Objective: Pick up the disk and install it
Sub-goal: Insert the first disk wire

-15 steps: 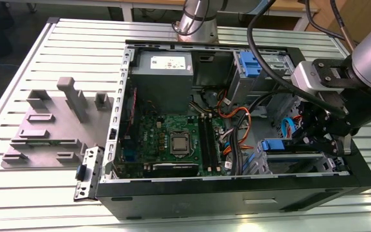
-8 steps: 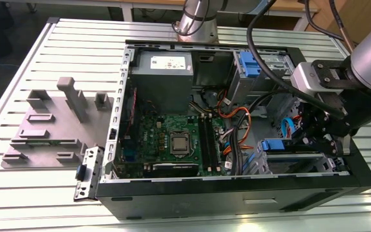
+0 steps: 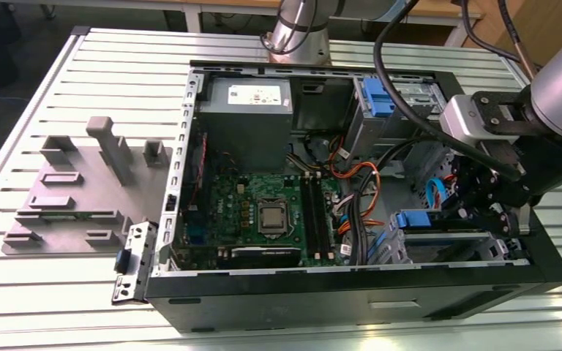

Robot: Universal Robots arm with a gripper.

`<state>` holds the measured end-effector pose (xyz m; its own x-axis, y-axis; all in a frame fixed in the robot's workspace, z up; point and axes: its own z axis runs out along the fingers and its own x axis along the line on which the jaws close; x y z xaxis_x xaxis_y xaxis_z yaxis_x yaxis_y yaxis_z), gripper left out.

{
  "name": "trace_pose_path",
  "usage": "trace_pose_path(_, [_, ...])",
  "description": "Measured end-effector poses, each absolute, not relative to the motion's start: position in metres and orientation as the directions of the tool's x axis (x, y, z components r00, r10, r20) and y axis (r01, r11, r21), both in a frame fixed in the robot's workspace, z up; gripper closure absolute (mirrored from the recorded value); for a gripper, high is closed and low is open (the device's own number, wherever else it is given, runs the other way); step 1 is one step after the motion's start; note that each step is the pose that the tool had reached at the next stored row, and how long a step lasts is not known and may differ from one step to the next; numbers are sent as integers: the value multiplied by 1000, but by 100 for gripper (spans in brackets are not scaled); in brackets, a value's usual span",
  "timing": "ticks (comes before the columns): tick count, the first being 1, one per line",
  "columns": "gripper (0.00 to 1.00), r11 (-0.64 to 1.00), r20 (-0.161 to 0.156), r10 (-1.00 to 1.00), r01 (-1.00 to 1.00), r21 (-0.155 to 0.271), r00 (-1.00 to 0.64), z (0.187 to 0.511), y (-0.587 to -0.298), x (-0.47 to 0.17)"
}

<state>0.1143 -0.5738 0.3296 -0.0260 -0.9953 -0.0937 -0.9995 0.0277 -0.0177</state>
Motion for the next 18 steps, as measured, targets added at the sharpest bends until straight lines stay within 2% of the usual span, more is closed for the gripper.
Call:
trace_pose_path(4, [83,28,-94,-995,-999,-18,-26,329,-574,114])
trace_pose_path(5, [77,28,-94,-995,-999,-18,-26,329,-574,114])
trace_pose_path(7, [77,28,-94,-995,-999,-18,-26,329,-574,114])
trace_pose_path(8, [71,28,-94,-995,-999,-18,-26,329,-574,114])
trace_pose_path(18, [71,28,-94,-995,-999,-18,-26,335,-574,114])
